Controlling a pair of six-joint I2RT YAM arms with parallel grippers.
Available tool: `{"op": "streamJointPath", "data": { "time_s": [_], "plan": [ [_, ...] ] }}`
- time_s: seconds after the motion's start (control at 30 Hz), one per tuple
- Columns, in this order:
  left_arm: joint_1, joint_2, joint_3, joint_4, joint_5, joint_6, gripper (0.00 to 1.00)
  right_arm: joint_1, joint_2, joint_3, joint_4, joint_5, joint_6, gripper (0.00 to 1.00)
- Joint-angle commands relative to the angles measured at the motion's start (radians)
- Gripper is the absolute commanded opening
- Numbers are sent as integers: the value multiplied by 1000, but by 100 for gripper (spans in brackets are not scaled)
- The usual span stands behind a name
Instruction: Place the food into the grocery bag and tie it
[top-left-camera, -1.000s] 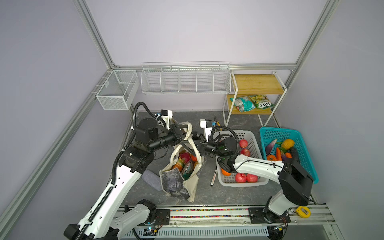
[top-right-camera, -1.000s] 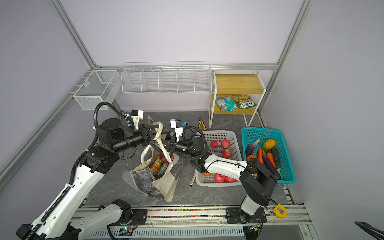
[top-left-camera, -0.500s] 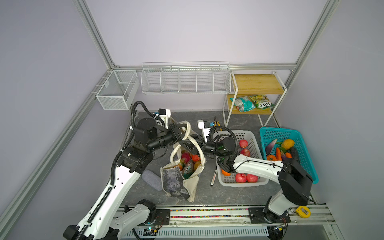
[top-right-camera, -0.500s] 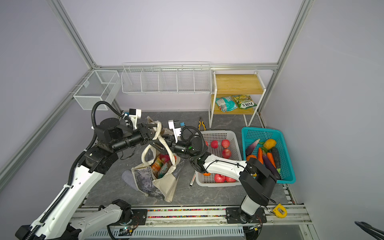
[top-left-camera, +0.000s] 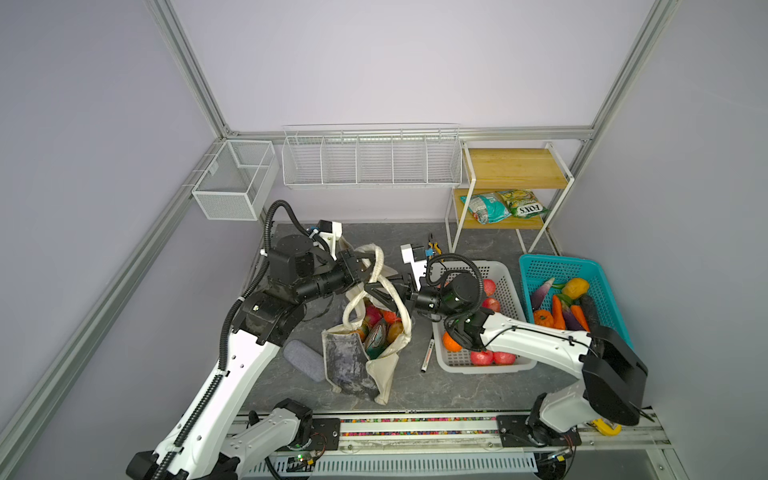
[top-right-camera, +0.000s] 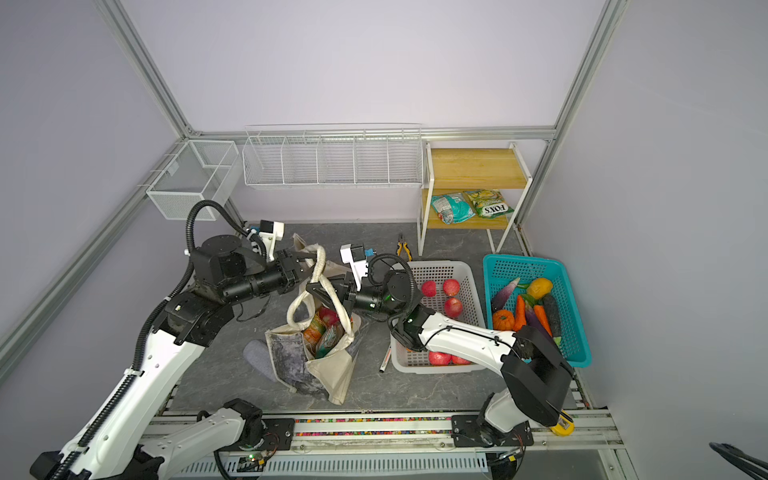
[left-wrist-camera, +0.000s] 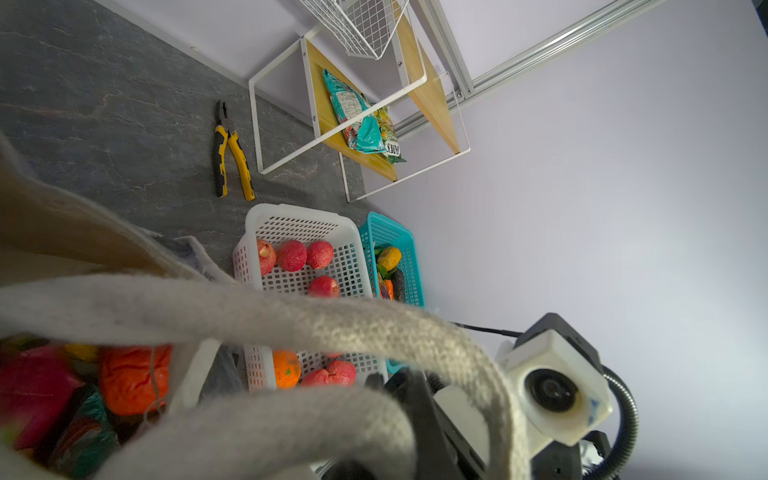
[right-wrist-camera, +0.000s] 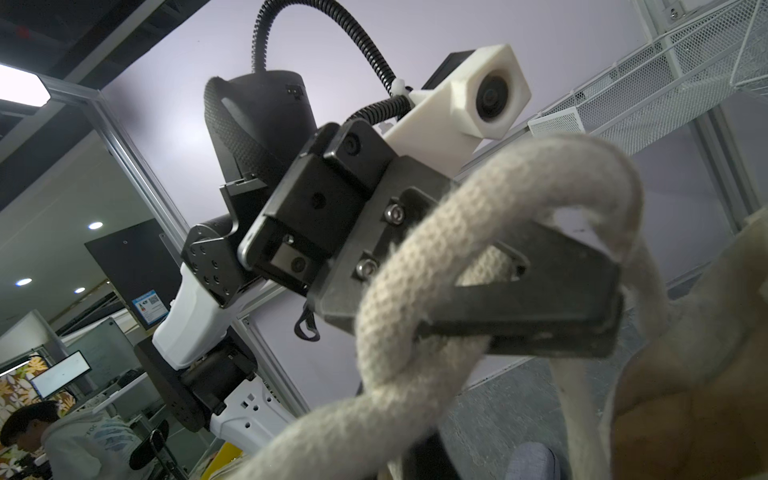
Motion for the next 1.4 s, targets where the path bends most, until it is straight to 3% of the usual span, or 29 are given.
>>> {"op": "streamJointPath", "data": {
  "time_s": [0.0,0.3,0.6,0.97,1.23,1.37],
  "plan": [
    [32,-33,15,-81,-32,43,0,-18,-86,-14,-104,19,-99,7],
    [51,-51,34,-96,-23,41,0,-20,-198,-23,-437,56,-268,7],
    [60,-158,-76,-92,-28,16,0,-67,-286,-26,-625,129,-352,7],
    [97,-302,-218,-100,-11,-5,0,-93,-404,-125,-610,348,-358,7],
    [209,-367,-228,-188,-15,10,0,-113,-502,-206,-619,571,-343,7],
    [235,-381,-228,-242,-51,26,0,-118,-522,-220,-643,602,-342,7]
  ]
}}
